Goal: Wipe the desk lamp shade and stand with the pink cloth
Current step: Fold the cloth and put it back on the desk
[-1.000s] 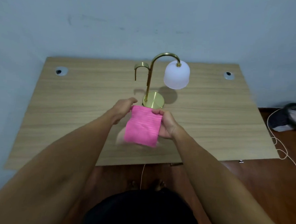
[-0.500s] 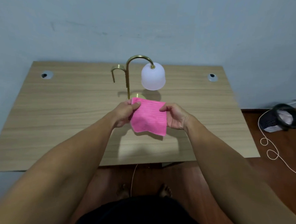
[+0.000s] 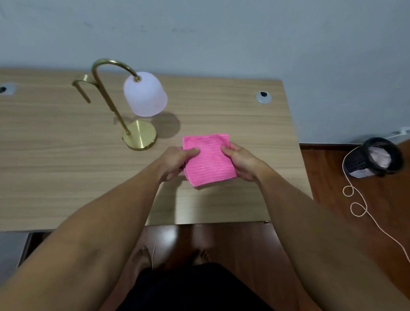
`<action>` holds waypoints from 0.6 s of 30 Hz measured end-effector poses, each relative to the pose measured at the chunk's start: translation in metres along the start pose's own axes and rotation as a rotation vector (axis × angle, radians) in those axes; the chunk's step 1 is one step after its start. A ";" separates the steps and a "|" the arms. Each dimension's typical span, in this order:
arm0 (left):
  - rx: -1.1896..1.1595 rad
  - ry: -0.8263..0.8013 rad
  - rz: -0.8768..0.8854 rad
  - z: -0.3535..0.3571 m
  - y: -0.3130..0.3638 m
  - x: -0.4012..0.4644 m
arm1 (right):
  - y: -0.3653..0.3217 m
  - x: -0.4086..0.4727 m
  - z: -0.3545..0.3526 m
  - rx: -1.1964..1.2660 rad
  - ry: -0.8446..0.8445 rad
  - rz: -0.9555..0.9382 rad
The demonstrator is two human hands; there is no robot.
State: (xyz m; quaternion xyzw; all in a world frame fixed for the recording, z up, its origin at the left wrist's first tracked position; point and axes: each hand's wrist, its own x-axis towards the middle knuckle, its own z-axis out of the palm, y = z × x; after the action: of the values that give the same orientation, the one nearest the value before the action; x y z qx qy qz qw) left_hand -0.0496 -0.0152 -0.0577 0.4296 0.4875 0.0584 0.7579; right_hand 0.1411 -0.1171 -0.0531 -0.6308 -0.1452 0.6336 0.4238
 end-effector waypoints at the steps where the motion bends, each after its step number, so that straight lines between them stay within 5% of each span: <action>1: 0.001 0.030 -0.010 0.009 -0.005 0.003 | 0.005 0.003 -0.010 -0.018 0.019 -0.009; 10: 0.318 0.153 0.051 0.063 -0.042 0.031 | 0.047 0.028 -0.072 -0.574 0.345 -0.106; 18: 0.437 0.204 0.042 0.075 -0.055 0.049 | 0.066 0.030 -0.090 -0.743 0.420 -0.131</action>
State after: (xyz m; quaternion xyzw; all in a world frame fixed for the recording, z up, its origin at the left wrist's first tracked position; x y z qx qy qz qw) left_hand 0.0170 -0.0695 -0.1188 0.5853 0.5535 0.0103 0.5925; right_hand 0.2052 -0.1665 -0.1352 -0.8452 -0.3139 0.3678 0.2275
